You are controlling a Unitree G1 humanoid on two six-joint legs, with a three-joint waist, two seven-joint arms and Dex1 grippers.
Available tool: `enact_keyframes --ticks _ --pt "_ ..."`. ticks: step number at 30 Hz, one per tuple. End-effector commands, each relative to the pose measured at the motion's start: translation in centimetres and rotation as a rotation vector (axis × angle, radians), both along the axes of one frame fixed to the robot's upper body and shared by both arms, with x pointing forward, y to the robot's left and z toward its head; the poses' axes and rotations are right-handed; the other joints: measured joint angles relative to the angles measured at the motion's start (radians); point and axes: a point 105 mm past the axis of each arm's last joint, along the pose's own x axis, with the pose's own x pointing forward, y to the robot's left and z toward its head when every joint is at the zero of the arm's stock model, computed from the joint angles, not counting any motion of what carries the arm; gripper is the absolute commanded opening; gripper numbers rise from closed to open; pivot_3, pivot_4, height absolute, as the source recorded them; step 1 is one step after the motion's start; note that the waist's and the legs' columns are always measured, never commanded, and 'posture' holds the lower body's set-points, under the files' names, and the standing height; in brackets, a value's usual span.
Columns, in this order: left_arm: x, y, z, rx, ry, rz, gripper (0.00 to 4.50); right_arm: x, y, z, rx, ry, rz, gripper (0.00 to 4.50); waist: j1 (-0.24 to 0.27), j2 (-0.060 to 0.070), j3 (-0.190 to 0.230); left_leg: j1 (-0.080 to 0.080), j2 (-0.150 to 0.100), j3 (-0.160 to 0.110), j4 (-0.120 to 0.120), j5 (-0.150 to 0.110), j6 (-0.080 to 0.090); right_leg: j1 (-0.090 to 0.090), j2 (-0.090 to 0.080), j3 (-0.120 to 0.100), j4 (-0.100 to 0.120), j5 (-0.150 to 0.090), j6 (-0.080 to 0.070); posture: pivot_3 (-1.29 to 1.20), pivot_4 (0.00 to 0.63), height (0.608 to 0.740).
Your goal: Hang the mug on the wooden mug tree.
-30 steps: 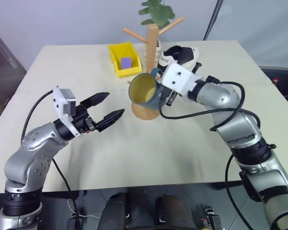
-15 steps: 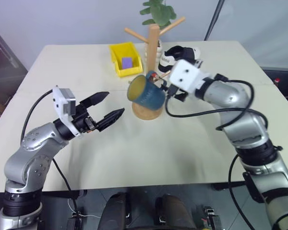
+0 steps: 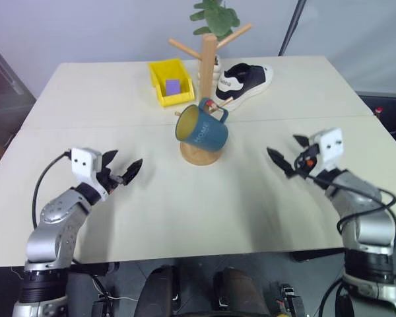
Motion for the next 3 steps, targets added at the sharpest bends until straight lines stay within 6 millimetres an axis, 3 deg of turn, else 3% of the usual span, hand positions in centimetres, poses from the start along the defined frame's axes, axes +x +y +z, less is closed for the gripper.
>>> enact_keyframes --ticks 1,3 --pt "-0.16 0.48 0.71 0.022 -0.06 0.036 4.5 -0.1 0.55 1.13 0.031 -0.09 0.018 4.46 0.0 0.0 0.0 0.0 0.0 0.0 0.0 0.0 0.0 0.0 0.0 0.0 0.0 0.0 0.0 0.0 0.15 0.74" --pt "-0.28 0.65 0.45 0.022 -0.058 0.05 4.5 0.01 0.36 0.77 0.053 -0.093 0.011 4.46 0.0 0.0 0.0 0.0 0.0 0.0 0.0 0.0 0.0 0.0 0.0 0.0 0.0 0.0 0.0 0.0 0.15 0.74"
